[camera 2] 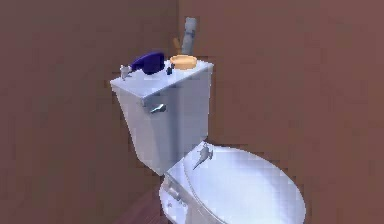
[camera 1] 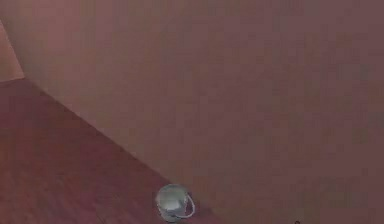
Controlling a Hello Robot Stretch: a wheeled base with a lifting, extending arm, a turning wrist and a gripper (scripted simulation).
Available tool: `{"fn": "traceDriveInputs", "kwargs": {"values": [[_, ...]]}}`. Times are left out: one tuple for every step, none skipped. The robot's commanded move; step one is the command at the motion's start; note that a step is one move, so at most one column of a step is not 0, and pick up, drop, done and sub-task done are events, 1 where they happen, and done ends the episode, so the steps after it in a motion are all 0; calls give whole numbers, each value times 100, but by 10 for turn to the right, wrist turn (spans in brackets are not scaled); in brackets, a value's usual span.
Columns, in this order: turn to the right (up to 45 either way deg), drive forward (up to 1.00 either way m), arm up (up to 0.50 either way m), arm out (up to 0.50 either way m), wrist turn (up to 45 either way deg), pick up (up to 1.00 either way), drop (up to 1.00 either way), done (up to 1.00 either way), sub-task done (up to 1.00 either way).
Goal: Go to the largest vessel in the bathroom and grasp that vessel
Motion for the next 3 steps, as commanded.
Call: {"fn": "traceDriveInputs", "kwargs": {"values": [[150, 0, 0, 0, 0, 0, 0, 0, 0], [0, 45, 0, 0, 0, 0, 0, 0, 0], [-450, 0, 0, 0, 0, 0, 0, 0, 0]]}}
